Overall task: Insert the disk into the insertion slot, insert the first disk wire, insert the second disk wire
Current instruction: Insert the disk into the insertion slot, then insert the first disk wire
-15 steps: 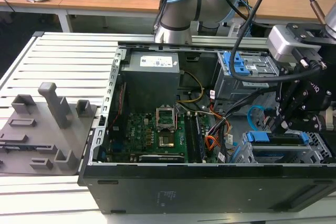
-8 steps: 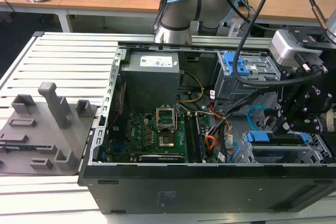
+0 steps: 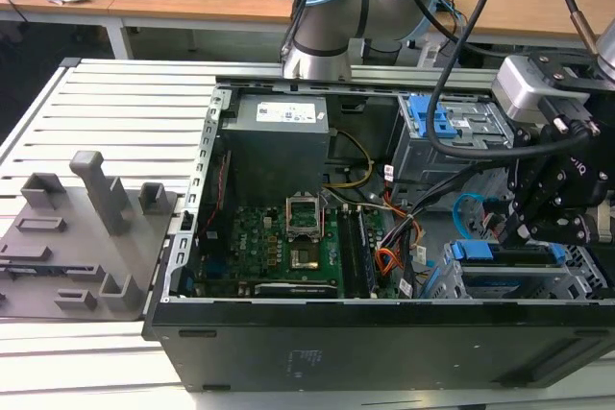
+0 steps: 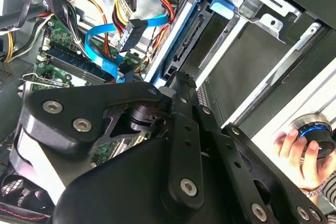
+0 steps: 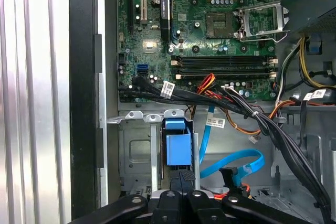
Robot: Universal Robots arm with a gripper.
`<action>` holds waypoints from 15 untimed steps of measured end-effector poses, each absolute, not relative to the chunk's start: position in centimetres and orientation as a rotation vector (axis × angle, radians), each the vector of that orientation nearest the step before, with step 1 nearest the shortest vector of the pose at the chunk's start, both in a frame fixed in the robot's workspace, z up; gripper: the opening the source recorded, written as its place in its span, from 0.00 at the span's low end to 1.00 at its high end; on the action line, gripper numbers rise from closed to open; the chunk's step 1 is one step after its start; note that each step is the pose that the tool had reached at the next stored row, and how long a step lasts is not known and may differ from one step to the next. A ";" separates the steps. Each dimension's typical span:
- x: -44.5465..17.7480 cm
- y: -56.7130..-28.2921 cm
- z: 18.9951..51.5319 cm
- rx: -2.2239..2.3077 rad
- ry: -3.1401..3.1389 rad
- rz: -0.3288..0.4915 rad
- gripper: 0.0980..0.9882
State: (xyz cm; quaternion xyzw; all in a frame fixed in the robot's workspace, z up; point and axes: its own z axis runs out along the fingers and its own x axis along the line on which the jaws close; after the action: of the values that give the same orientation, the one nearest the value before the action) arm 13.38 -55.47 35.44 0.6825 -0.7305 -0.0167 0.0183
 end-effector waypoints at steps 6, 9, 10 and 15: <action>13.4 -55.5 35.4 2.119 -2.269 -0.052 0.01; 13.7 -55.5 35.4 2.119 -2.269 -0.052 0.01; 13.9 -55.5 35.4 2.119 -2.269 -0.052 0.01; 16.0 -55.4 35.4 2.119 -2.268 -0.052 0.01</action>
State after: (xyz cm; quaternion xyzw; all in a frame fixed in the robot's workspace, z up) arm 16.02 -55.43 35.42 0.6824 -0.7305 -0.0168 0.0184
